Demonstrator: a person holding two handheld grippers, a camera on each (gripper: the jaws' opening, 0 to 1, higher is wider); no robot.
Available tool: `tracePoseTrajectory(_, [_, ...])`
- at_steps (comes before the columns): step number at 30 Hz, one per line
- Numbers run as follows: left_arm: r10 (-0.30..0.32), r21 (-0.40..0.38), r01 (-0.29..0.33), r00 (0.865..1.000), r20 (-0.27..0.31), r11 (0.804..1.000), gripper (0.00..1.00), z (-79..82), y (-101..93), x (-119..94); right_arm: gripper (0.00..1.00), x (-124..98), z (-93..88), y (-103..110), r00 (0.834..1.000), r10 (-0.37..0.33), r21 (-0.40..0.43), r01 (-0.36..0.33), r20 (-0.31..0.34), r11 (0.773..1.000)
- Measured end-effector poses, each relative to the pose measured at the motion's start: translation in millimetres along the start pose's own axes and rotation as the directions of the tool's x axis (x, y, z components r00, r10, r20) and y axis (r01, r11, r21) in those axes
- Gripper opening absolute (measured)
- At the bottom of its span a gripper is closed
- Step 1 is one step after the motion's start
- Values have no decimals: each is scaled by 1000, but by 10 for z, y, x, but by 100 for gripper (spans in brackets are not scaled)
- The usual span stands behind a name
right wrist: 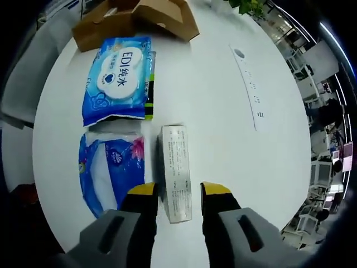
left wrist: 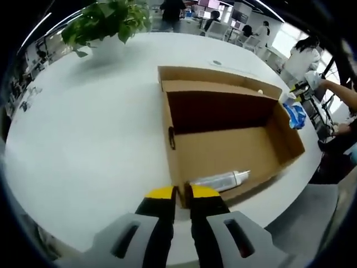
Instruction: Operate the shoe box by opening the lid, removing the specified soft item, and placing it in the target area until the item is outside and the box remains undamaged.
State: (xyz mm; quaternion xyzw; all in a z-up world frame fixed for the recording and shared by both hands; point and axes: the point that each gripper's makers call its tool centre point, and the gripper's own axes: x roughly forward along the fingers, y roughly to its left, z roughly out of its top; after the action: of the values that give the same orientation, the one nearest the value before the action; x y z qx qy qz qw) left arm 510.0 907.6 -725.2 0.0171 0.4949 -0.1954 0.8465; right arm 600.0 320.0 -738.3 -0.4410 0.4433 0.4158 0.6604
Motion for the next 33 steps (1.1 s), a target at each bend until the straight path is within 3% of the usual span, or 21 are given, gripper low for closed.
tracePoseTrajectory(8, [8, 50, -9, 1000, 16, 999, 15, 36, -6, -37, 36, -151, 55, 80, 996, -58, 127, 50, 61, 991])
tracePoseTrajectory(13, [3, 77, -6, 999, 34, 997, 17, 107, -17, -69, 42, -262, 126, 139, 989, -94, 256, 62, 116, 965])
tracePoseTrajectory(21, [-29, 141, 19, 997, 74, 990, 19, 276, -102, -103, 47, -481, 339, 290, 970, -148, 356, 71, 195, 932])
tracePoseTrajectory(28, [-64, 188, 48, 994, 83, 981, 19, 376, -197, -96, 53, -631, 482, 438, 950, -198, 397, 90, 240, 913])
tracePoseTrajectory(33, [-119, 311, 108, 993, 16, 944, 23, 352, -331, -65, 59, -753, 606, 602, 938, -232, 414, 110, 257, 904])
